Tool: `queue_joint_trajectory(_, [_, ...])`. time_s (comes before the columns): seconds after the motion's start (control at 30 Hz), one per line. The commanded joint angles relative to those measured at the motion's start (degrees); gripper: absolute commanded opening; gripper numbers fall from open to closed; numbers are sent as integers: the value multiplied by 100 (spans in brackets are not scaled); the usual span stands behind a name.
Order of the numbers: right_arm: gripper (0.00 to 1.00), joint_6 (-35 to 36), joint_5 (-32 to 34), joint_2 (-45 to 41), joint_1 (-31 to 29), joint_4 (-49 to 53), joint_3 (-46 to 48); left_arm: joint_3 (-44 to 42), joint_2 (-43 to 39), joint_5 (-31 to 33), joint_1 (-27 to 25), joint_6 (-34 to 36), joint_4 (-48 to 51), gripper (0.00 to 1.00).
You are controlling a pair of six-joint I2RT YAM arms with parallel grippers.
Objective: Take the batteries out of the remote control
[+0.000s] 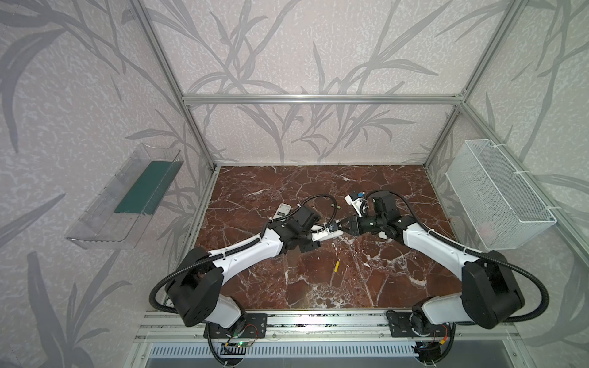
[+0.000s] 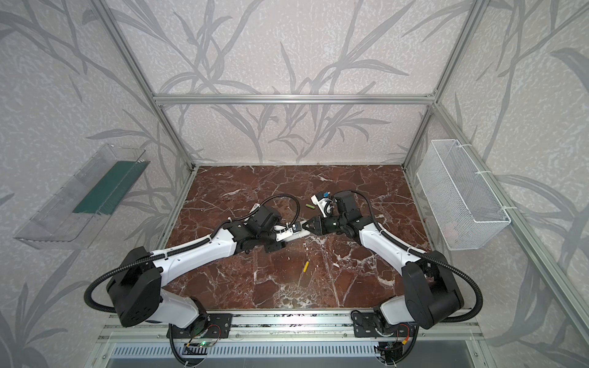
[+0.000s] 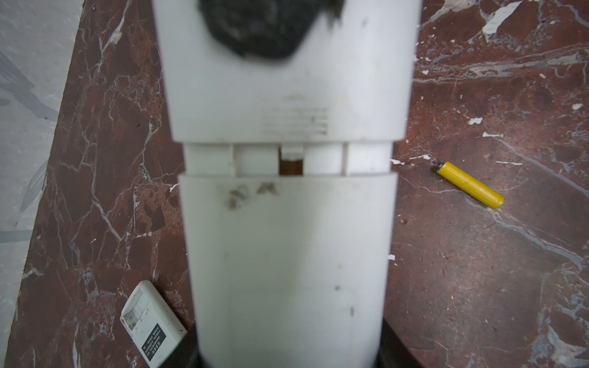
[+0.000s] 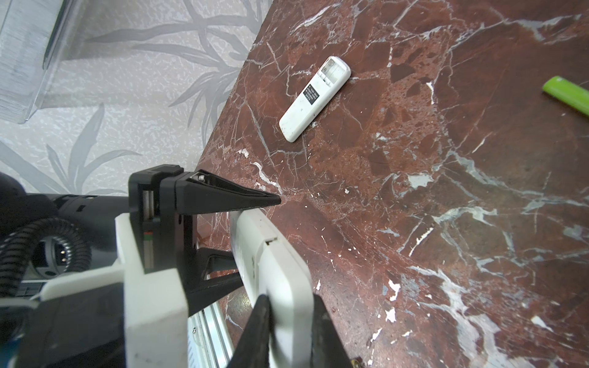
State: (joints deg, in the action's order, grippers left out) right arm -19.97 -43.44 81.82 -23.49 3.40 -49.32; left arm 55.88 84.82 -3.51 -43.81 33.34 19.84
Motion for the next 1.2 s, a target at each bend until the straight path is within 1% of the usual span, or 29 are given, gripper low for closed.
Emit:
queue_joint_trajectory(0.0, [18, 10, 64, -81, 72, -132, 87, 53, -181, -108, 11, -90, 149, 3])
queue_joint_trajectory(0.2, [22, -95, 64, -146, 72, -304, 210, 234, -70, -110, 13, -309, 241, 3])
queue_joint_trajectory(0.5, [20, -94, 301, -361, 91, -228, 256, 328, 69, -133, 15, -449, 321, 3])
queue_joint_trajectory(0.6, [25, -166, 347, -399, 107, -299, 262, 338, 50, -141, 28, -538, 320, 3])
queue_joint_trajectory(0.73, [28, -221, 301, -379, 107, -344, 263, 345, 36, -209, 34, -699, 241, 2])
queue_joint_trajectory(0.8, [31, -227, 275, -379, 108, -344, 273, 367, 38, -239, 36, -761, 205, 3])
queue_joint_trajectory(0.9, [33, -286, 138, -361, 103, -466, 318, 405, 78, -274, 32, -799, 199, 2])
queue_joint_trajectory(1.03, [33, -325, 49, -297, 82, -542, 331, 476, 150, -291, 35, -831, 197, 2])
queue_joint_trajectory(1.1, [27, -341, 46, -279, 85, -568, 335, 503, 176, -300, 39, -838, 226, 2])
queue_joint_trajectory(1.17, [25, -350, 195, -305, 86, -568, 357, 520, 205, -309, 38, -839, 264, 2])
